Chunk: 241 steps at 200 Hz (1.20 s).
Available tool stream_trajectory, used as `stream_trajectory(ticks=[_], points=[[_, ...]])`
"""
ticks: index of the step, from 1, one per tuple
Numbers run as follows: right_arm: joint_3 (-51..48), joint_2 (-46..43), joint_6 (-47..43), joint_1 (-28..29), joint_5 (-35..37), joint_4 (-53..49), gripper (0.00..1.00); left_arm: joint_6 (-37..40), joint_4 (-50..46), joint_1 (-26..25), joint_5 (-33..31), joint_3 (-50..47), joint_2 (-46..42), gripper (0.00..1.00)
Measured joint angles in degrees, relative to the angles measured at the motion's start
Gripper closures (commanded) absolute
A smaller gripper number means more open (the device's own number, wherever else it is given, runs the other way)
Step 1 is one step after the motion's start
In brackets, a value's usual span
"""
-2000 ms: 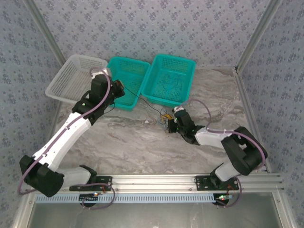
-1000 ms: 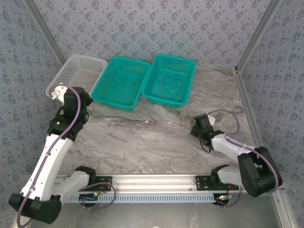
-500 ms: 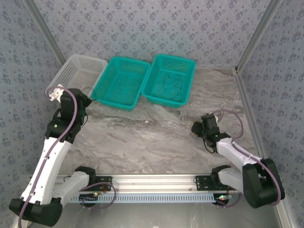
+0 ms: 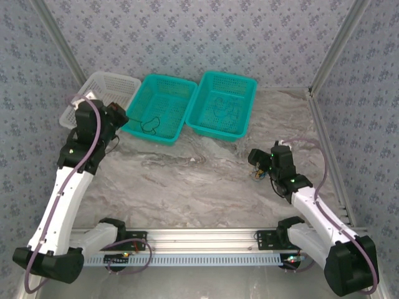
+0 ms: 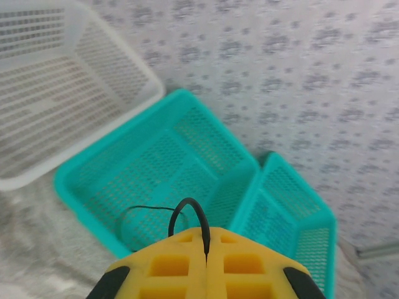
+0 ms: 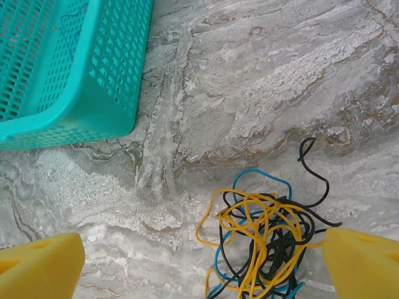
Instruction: Untangle the cables
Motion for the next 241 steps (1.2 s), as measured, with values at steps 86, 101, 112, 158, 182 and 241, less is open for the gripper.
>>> stream_trajectory(ticks=[86,101,112,158,182,241], points=[[0.07,0.66,1.05,0.0,1.11,-2.25,0.0,7.74,9.77,-0.11,7.19,15.28,10.4,1.0],[0.09,1.03,1.29,-0.02,1.16,-2.34,0.0,9.16,10.84,-0.11,7.28,20.22,14.51,1.0],[0.09,1.31,1.7,0.0,1.16,-2.6,0.0,10.05,11.23,-0.09,7.72,23.93,17.73,1.0],[0.09,1.42,2.8,-0.02,1.16,-4.26,0.0,13.07,11.74,-0.09,7.74,33.31,28.98,1.0],[0.09,1.42,2.8,-0.02,1.14,-5.11,0.0,14.67,12.22,0.02,6.47,34.01,34.05,1.0],[0.09,1.42,2.78,-0.02,0.94,-5.9,0.0,17.09,8.55,0.17,2.95,33.88,46.66,0.88]])
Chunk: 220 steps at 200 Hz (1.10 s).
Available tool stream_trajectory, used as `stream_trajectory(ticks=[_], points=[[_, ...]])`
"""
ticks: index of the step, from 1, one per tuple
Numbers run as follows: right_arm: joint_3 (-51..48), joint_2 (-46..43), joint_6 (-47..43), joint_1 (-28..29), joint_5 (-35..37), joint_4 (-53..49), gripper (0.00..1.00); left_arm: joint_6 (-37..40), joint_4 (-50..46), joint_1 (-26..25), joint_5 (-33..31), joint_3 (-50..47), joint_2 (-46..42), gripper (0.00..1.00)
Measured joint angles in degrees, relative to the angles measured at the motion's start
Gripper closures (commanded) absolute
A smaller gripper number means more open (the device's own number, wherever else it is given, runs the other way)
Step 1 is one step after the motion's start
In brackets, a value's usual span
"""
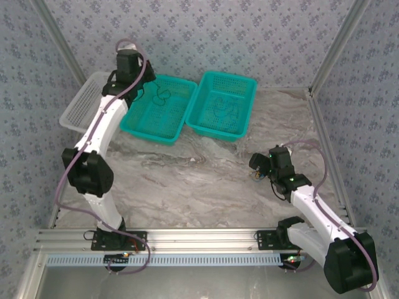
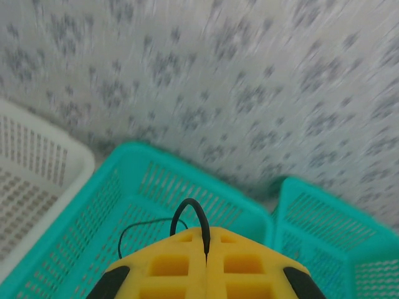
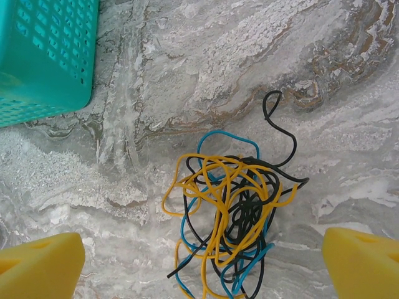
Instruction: Untangle the cables
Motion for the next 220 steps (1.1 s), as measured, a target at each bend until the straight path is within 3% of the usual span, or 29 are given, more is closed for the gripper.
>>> stream_trajectory(ticks=[11,21,30,64,131,175,220], points=[[0.04,0.0,0.0,0.0,-0.02,-0.35,0.0,0.07,-1.97,0.13,0.44,-0.11,1.84,0.68],[0.07,0.0,0.0,0.0,-0.02,-0.7,0.0,0.59,-4.15,0.17,0.7,-0.26,3.43,0.41],[0.09,0.0,0.0,0.0,-0.02,-0.87,0.0,0.42,-6.21,0.17,0.79,-0.26,4.7,0.22],[0.44,0.72,-0.02,-0.04,0.0,-1.33,0.0,0.59,-11.26,0.17,1.6,-2.51,6.56,0.01],[1.49,4.92,-0.52,-3.02,-3.26,-2.1,0.0,1.07,-9.2,-0.44,5.66,-13.27,0.74,0.01],[5.03,11.13,-4.42,-7.67,-8.72,-3.61,0.0,1.29,-5.18,-6.27,6.93,-17.35,-4.17,0.01],[7.17,16.92,-5.62,-8.15,-11.58,-3.93,0.03,-1.95,1.44,-9.73,6.97,-24.46,-8.52,0.01]])
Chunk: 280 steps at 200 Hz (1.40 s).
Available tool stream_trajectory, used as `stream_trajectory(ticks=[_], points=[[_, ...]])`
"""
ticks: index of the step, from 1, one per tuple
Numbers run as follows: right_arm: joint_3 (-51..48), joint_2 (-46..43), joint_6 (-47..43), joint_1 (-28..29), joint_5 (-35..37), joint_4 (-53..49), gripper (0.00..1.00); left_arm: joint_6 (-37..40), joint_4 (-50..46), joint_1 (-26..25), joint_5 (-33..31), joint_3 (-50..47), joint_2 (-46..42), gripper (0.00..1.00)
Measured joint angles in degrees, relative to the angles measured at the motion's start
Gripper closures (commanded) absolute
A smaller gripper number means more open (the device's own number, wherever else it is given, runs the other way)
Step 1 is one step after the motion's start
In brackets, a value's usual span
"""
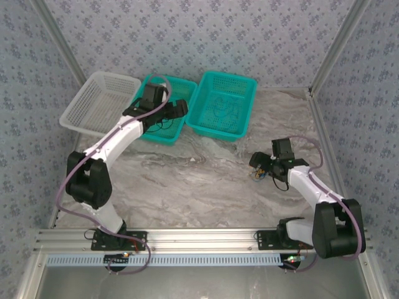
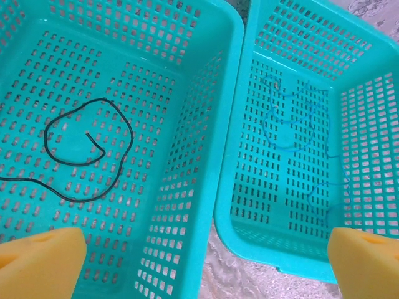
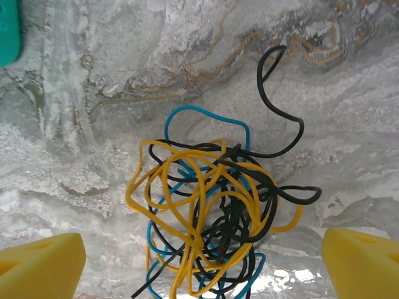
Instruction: Untangle the cables
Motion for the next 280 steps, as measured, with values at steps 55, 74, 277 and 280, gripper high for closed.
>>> stream_trajectory(ticks=[55,74,277,280], points=[[0.22,4.46,0.0,-0.02,-0.48,0.37,0.37,-2.45,4.17,-0.66,0.0,-2.82,-2.71,0.01],[0.24,4.46,-0.09,0.26,-0.63,0.9,0.48,-2.71,4.55,-0.74,0.2,-3.74,-4.09,0.01],[-1.66,3.58,0.72,14.14,-13.86,20.41,0.95,-6.21,16.17,-11.74,10.47,-13.55,-6.05,0.01],[-1.68,3.61,0.83,14.14,-14.23,20.74,0.95,-5.95,16.55,-11.96,11.06,-13.86,-6.01,0.01]])
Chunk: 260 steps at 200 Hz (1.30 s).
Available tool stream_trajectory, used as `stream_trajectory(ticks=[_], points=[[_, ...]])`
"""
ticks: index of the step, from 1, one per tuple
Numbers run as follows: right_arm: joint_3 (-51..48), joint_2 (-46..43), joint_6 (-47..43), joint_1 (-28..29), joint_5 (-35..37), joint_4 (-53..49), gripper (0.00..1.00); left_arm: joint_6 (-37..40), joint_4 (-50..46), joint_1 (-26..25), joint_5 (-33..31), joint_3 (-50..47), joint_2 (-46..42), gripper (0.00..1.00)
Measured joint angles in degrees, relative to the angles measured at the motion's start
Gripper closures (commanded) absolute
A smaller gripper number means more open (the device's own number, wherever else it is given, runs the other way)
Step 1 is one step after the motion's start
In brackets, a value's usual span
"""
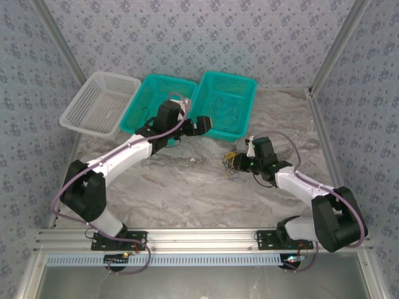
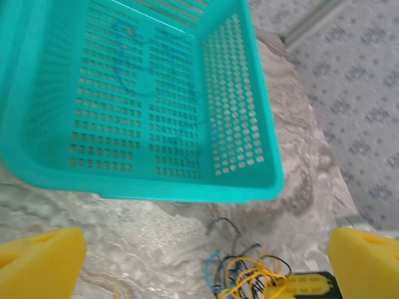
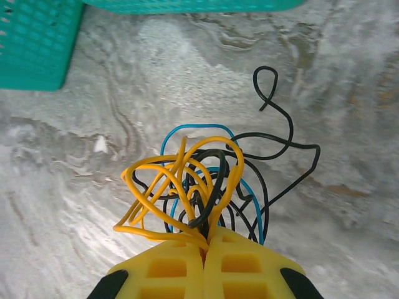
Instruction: Untangle the cables
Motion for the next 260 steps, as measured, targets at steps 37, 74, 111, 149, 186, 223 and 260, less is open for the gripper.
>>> stream_trajectory(ticks=[37,74,111,149,186,223,260], points=[[-0.17,-0.04,0.31,-0.09,-5.42,2.43,0.96,5.92,3.08,-3.32,9.9,-7.41,0.15,0.09],[-0.28,-2.08,0.72,-0.66,-9.18,2.36,0.96,9.94,5.97,-7.02,13.03,-15.41,-0.04,0.25],[-0.28,-2.75,1.38,-1.16,-11.23,2.32,0.96,12.31,8.07,-8.11,12.26,-15.8,0.42,0.39],[-0.26,-2.78,1.64,-1.16,-11.69,2.01,0.95,12.39,10.45,-8.55,12.11,-15.08,2.69,0.44],[-0.26,-3.5,1.99,-1.16,-11.72,1.97,0.96,12.39,11.91,-8.55,11.89,-15.08,3.19,0.49],[-0.24,-3.72,2.27,-1.16,-11.98,1.99,0.96,12.83,13.05,-8.5,11.89,-15.08,3.19,0.55],[-0.26,-4.17,2.89,-1.18,-12.41,2.12,0.96,14.12,13.9,-8.5,11.98,-15.08,3.21,0.56]])
